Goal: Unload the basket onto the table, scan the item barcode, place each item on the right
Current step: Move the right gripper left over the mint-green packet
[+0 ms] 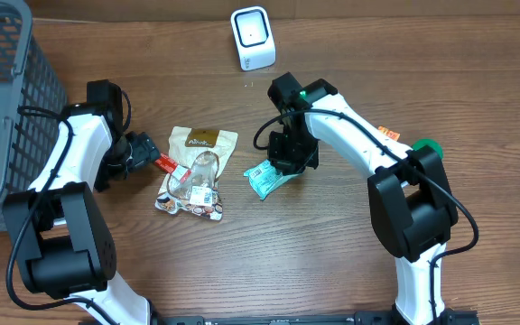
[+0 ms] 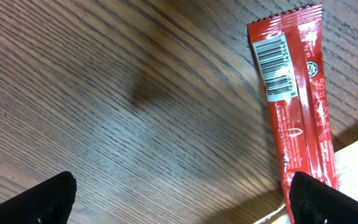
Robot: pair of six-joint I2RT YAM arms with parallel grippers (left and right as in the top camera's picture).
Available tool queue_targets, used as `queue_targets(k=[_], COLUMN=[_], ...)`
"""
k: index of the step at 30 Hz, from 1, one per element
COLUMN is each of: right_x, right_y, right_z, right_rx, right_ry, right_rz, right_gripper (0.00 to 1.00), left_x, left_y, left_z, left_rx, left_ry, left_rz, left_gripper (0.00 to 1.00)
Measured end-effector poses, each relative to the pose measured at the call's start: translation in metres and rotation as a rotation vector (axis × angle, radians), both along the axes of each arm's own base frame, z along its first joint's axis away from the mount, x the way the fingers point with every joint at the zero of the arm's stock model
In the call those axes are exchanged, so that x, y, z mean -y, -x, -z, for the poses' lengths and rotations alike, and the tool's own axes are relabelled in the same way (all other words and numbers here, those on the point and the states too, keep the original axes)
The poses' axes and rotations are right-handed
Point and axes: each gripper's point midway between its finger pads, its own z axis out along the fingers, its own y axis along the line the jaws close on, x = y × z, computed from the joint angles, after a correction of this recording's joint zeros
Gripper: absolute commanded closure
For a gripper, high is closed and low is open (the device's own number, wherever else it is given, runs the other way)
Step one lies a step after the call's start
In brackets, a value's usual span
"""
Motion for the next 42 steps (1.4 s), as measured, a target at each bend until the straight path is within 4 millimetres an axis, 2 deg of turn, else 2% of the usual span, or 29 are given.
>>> queue_targets(k=[6,11,20,24,26,29,32,42], right_x=[0.012,0.015,0.015,0.01,0.002,-0.014,-0.025,-0.034], right_y=[-0.002,-0.002,-0.002,-0.004,-0.011,-0.031,-0.042,-0.009], right_z=[0.016,0.025,0.026,0.02,0.01,-0.018,-0.035,-0.022], right_rx=[0.027,0.04,0.056,0.054,0.063,0.111,0.149,0.073], right_ry=[0.063,0.08,0.068,0.047,0.018,-0.05,-0.093,-0.062], right_rz=[0.016,0.035,0.044,0.044,0.047,0.047,0.044,-0.008], right_gripper=[0.92,0.92,0.82,0.76,0.76,0.76,0.76,0.76], left_x=[0.0,0.0,0.0,0.0,0.0,0.0,0.0,0.0], left_y=[0.0,0.0,0.0,0.0,0.0,0.0,0.0,0.0], left_z=[0.0,0.0,0.0,0.0,0.0,0.0,0.0,0.0], left_rx=[0.0,0.0,0.0,0.0,0.0,0.0,0.0,0.0], left_ry=[0.0,0.0,0.0,0.0,0.0,0.0,0.0,0.0], left_rz=[0.0,0.0,0.0,0.0,0.0,0.0,0.0,0.0], left_gripper=[0.01,0.0,0.0,0.0,0.0,0.01,0.0,0.0])
